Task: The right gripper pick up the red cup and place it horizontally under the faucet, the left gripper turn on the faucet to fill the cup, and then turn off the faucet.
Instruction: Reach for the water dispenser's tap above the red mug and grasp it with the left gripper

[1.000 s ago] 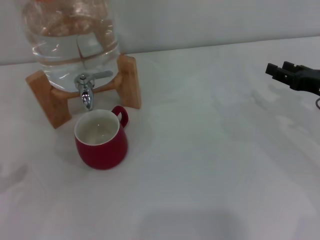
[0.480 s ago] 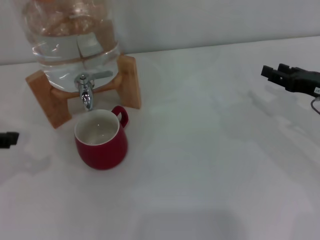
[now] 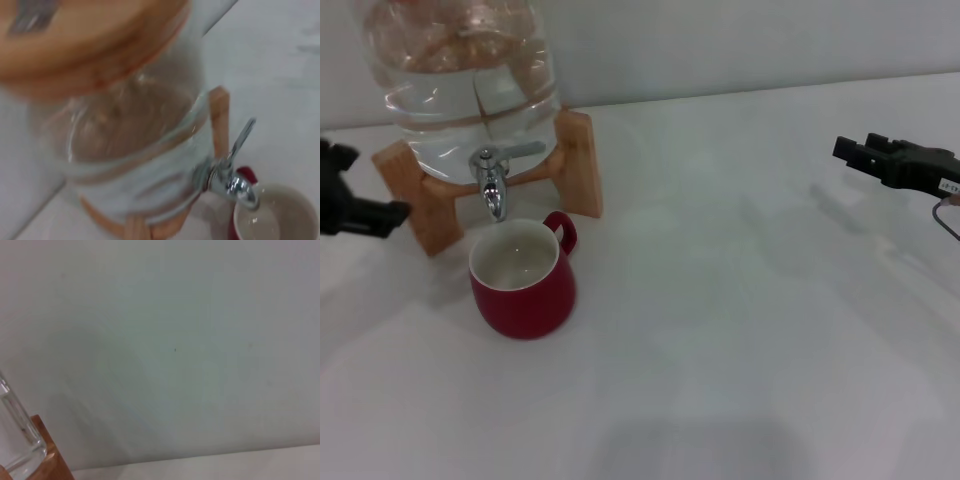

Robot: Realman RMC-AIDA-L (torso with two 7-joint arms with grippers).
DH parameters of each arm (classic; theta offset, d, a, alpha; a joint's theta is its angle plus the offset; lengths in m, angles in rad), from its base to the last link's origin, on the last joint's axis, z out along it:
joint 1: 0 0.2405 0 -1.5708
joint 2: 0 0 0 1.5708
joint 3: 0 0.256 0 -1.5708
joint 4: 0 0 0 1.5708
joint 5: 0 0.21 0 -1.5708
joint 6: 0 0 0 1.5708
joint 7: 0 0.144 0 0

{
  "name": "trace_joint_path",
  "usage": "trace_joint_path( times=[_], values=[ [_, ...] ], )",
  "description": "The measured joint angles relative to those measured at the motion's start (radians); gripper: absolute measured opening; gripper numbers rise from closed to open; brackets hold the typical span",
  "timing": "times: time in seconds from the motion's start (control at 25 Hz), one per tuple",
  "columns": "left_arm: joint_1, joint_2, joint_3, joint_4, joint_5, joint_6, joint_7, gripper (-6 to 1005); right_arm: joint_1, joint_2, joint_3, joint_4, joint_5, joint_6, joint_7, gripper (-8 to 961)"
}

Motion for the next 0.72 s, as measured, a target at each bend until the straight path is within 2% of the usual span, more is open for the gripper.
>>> trace_joint_path(
  times=[0.2,0.72],
  values=[
    [-0.029,-0.002,0.047,-0.002,-0.010,0.050,0.034,799,0.000,0.002,0.000,0.000,0.002,0.005,0.000,596],
    [-0.047,-0.005,0.222,-0.013,-0.014,0.140,0.059,800,0.019,0.004,0.002,-0.025,0.005,0.006,0.000,596]
  ],
)
